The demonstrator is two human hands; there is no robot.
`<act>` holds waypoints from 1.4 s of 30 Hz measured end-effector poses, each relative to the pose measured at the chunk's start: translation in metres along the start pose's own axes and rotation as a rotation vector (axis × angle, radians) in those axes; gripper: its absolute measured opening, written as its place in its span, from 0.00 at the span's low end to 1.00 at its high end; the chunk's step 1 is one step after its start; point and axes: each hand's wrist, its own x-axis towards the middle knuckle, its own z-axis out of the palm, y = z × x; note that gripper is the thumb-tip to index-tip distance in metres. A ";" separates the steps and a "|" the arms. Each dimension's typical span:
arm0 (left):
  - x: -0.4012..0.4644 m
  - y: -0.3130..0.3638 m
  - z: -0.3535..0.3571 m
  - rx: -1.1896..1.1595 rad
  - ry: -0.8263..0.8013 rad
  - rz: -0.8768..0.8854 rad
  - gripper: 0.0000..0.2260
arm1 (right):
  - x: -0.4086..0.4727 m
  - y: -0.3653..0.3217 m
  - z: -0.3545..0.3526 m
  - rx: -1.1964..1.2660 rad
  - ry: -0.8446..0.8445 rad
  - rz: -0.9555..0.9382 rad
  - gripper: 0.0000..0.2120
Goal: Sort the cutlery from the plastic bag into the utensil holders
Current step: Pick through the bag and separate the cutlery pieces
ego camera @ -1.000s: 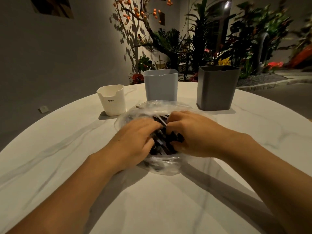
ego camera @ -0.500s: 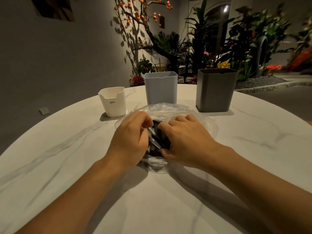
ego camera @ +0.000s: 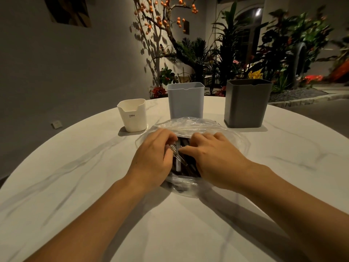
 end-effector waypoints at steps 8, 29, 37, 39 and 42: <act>-0.001 -0.002 0.001 0.020 -0.015 0.012 0.09 | 0.000 0.015 0.004 0.006 0.158 -0.134 0.17; 0.001 -0.009 -0.003 0.026 -0.015 0.152 0.13 | -0.002 0.014 0.006 0.006 0.497 -0.327 0.17; 0.003 0.006 0.000 -0.129 0.072 0.224 0.04 | -0.002 -0.008 -0.013 0.308 0.747 -0.290 0.15; 0.005 0.016 -0.005 -0.467 0.110 -0.025 0.09 | 0.000 -0.007 -0.014 0.598 0.739 -0.106 0.15; 0.012 0.020 -0.014 -0.638 0.252 -0.278 0.11 | 0.002 0.008 -0.006 0.876 0.563 0.195 0.12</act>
